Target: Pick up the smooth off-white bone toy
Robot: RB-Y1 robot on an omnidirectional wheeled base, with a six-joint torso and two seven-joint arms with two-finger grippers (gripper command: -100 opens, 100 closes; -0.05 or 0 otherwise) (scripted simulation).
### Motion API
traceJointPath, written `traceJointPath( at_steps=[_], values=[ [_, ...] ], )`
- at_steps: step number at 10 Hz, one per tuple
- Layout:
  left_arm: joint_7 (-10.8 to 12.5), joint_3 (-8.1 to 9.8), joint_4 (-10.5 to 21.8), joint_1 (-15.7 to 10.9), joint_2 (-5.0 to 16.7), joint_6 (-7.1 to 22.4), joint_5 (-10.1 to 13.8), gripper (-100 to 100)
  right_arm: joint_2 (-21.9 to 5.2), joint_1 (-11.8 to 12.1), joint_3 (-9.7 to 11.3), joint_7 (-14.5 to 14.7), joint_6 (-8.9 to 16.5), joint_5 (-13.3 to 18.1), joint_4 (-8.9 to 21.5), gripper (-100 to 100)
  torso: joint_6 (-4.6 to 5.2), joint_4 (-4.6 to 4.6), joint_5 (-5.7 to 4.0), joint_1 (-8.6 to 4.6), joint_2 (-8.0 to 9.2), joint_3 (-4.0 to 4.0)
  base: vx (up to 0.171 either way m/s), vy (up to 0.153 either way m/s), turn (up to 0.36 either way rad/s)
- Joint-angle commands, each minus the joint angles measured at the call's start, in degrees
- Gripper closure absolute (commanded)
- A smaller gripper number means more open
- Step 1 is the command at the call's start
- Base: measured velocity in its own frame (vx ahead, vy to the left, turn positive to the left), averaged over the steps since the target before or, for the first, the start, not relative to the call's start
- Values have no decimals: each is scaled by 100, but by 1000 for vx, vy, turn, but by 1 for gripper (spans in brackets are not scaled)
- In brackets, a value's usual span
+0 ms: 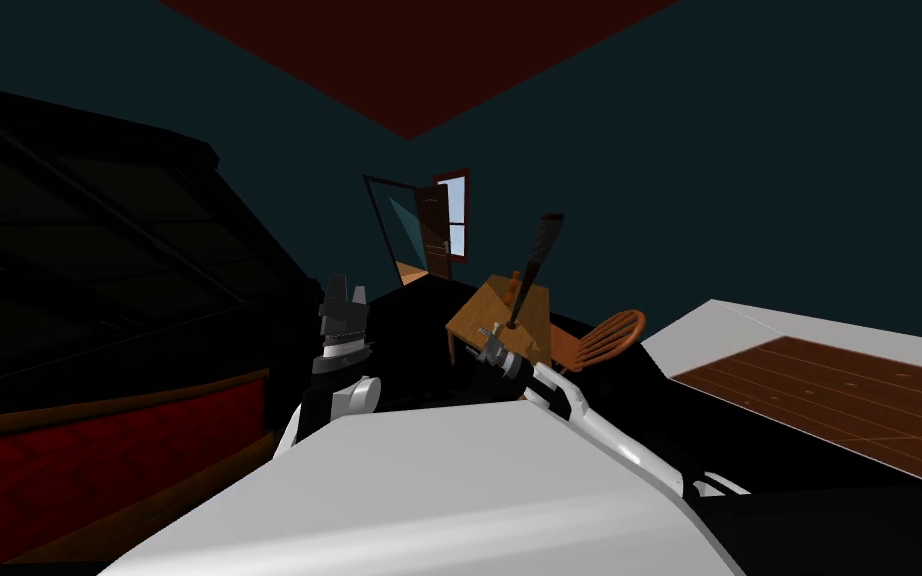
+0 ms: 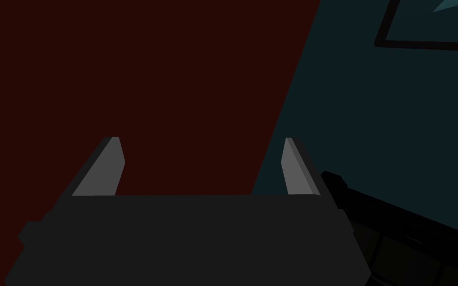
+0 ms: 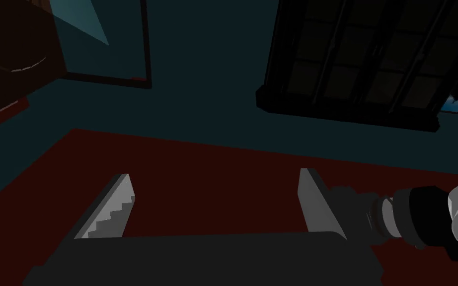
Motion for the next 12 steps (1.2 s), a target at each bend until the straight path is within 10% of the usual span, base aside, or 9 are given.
traceJointPath(
  at_steps=[1,12],
  values=[
    [0,0,0,0,0,0,0,0,-245,-82,217,286,14,183,286,-100,0,0,0,0,0,0,35,0,125],
    [0,0,0,0,0,0,0,0,-1273,-438,1034,1990,81,880,1713,-100,-2,-1,3,8,-8,-4,39,5,125]
  ],
)
